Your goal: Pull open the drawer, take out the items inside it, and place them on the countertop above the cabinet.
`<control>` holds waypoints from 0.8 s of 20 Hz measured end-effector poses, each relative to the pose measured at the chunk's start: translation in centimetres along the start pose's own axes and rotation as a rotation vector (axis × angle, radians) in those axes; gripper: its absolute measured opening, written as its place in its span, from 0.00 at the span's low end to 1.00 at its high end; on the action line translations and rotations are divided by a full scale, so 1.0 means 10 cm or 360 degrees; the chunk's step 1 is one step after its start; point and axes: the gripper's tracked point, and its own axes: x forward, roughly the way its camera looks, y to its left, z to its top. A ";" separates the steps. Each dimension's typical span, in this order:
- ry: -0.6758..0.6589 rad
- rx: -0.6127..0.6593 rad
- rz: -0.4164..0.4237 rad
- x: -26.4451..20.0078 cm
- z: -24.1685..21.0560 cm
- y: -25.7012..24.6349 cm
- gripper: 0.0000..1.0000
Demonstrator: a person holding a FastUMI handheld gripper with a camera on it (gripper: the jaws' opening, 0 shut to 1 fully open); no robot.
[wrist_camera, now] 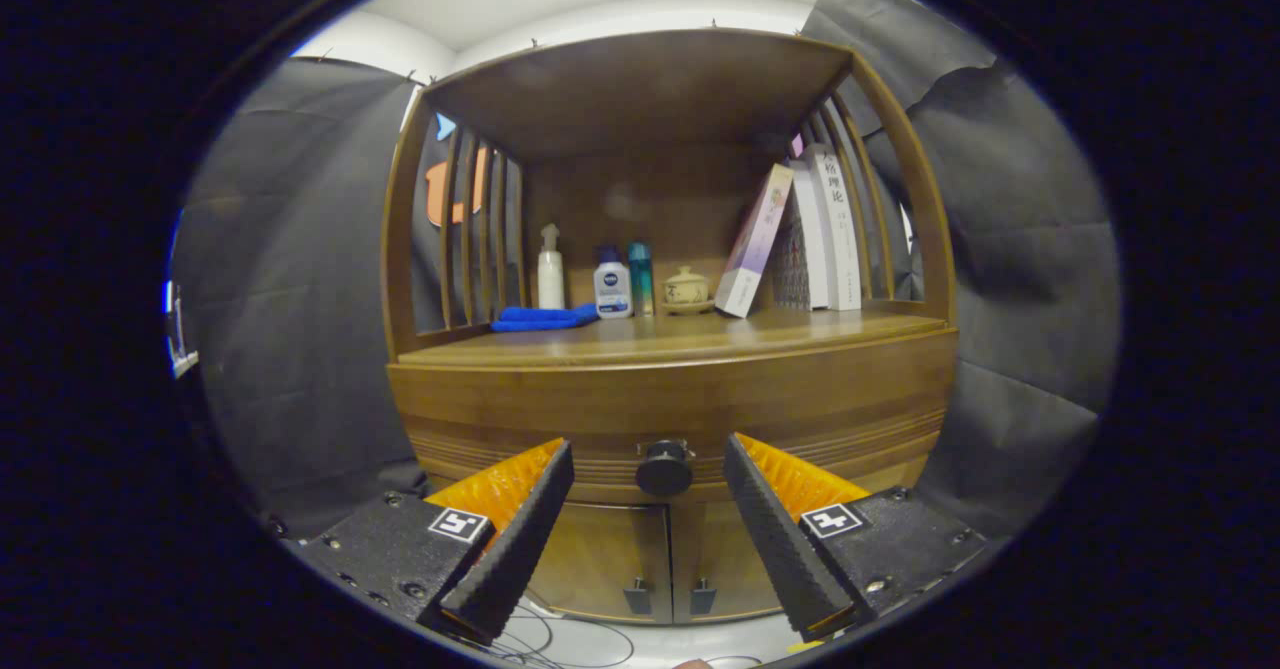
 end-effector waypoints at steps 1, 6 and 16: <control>0.0019 -0.0010 -0.0020 0.10 -0.06 -0.03 0.98; 0.0095 -0.0025 -0.0080 0.49 -0.28 -0.14 0.89; 0.0086 -0.0096 -0.0136 0.61 -0.33 -0.13 0.44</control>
